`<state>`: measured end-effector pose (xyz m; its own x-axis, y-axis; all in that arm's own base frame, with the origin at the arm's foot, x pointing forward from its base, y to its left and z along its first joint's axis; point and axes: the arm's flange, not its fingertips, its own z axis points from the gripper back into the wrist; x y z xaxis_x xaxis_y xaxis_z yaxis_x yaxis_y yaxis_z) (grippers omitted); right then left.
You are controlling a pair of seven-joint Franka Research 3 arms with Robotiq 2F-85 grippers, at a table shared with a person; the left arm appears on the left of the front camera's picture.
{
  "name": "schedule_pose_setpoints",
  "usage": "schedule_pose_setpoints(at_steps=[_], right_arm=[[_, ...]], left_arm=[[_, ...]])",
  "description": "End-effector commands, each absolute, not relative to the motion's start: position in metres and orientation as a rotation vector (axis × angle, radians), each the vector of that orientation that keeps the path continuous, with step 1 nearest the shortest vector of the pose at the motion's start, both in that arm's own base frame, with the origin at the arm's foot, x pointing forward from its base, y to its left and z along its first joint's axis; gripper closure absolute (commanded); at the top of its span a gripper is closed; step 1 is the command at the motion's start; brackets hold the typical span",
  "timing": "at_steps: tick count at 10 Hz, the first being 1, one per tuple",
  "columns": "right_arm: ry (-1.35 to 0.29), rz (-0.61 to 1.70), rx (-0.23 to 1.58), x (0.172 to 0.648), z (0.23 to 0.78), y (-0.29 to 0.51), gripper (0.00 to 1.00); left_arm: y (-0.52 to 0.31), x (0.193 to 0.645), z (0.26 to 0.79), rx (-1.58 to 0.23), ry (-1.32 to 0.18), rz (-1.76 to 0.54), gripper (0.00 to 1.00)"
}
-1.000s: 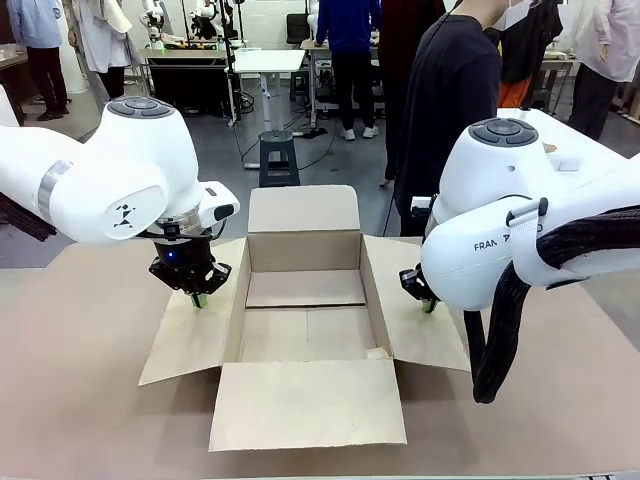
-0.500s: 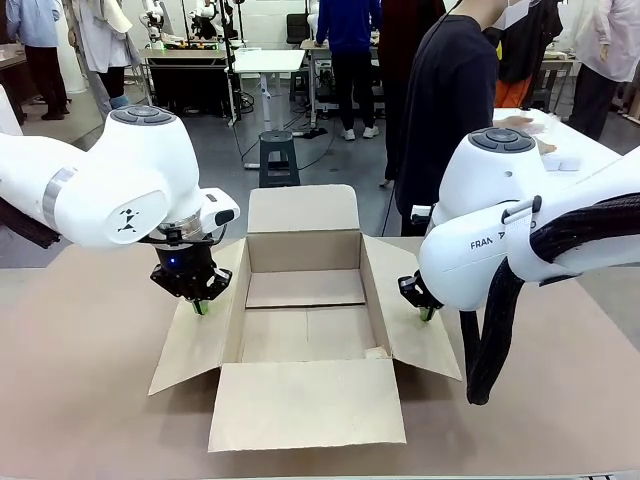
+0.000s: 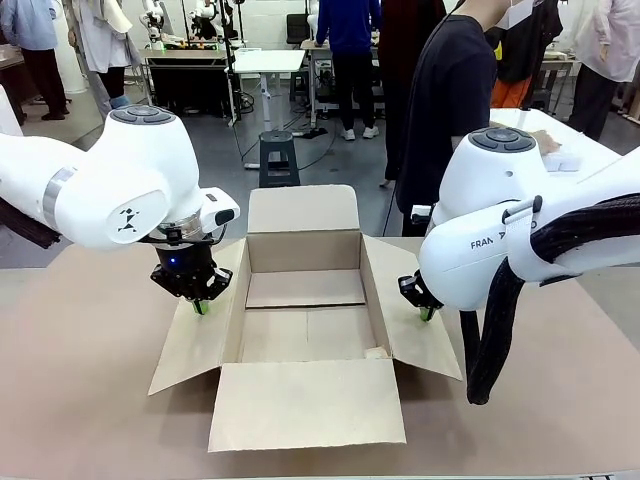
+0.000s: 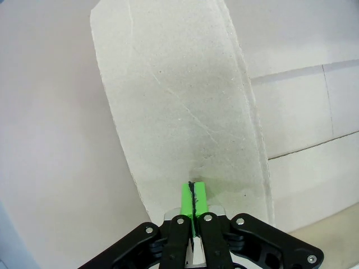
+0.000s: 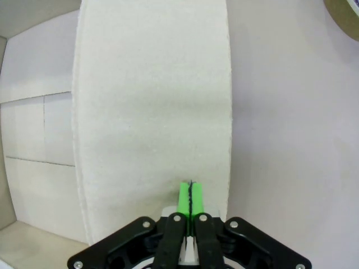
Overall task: Wrap the clocks to prevent damage.
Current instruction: Open the side flaps of the Package Box, then once the human has placed the objects inside and stepped back, release both hands from the side flaps of the Package Box.
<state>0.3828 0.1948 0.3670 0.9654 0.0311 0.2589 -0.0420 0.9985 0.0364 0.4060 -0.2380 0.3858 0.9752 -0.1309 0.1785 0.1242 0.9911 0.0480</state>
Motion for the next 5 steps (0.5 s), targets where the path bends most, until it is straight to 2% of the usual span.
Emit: schedule_pose_setpoints(at_steps=[1, 5], right_arm=[[-0.263, 0.042, 0.036, 0.3828, 0.3666, 0.1949, 0.99], [-0.263, 0.042, 0.036, 0.3828, 0.3666, 0.1949, 0.99]], left_arm=[[-0.2380, 0.4055, 0.3859, 0.045, -0.185, -0.135, 1.00], [-0.2380, 0.4055, 0.3859, 0.045, -0.185, -0.135, 1.00]])
